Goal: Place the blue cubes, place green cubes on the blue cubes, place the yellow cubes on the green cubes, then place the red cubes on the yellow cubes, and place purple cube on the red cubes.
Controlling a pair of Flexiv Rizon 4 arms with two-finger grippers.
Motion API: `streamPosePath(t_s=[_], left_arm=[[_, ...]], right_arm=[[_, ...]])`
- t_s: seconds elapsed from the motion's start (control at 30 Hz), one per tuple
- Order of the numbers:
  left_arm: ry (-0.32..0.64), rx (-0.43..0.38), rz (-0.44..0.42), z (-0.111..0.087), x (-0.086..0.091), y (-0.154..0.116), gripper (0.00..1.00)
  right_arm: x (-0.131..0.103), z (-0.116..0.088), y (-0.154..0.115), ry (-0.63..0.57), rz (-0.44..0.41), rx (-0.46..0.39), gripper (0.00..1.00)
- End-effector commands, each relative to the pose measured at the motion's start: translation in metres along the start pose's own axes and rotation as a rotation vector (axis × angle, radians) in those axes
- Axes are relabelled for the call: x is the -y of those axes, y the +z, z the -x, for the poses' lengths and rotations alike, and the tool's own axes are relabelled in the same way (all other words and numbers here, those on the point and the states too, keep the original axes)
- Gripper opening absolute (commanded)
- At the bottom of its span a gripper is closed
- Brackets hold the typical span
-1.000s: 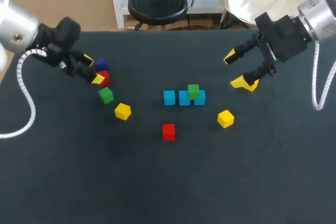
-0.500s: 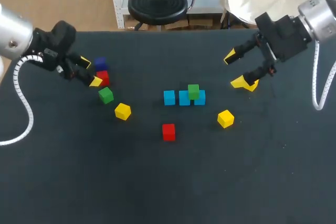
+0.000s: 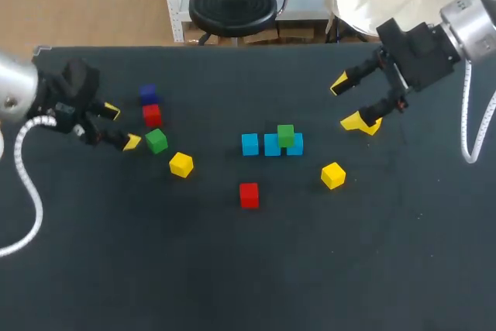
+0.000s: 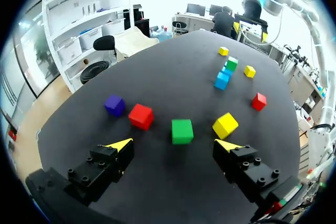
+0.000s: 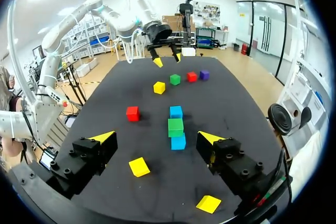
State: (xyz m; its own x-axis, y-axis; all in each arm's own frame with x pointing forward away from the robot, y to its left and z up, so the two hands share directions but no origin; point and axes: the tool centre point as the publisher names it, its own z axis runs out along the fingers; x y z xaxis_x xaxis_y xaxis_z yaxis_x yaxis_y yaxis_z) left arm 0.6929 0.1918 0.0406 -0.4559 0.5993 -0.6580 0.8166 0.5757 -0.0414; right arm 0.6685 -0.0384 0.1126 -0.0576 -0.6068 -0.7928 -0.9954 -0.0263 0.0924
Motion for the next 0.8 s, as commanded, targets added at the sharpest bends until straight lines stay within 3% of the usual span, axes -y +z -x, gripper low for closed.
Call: streamPosePath(t_s=[0.03,0.4,0.8], left_arm=[[-0.013,0.104,0.062,-0.013,0.019,-0.022,1.00],[0.062,0.064,0.134,-0.007,0.057,-0.017,1.00],[0.012,0.031,0.117,0.014,0.058,0.015,1.00]], right_arm=[[-0.001,0.000,0.000,0.000,-0.003,0.000,1.00],[-0.001,0.000,0.000,0.000,-0.003,0.000,1.00],[-0.001,0.000,0.000,0.000,-0.003,0.000,1.00]])
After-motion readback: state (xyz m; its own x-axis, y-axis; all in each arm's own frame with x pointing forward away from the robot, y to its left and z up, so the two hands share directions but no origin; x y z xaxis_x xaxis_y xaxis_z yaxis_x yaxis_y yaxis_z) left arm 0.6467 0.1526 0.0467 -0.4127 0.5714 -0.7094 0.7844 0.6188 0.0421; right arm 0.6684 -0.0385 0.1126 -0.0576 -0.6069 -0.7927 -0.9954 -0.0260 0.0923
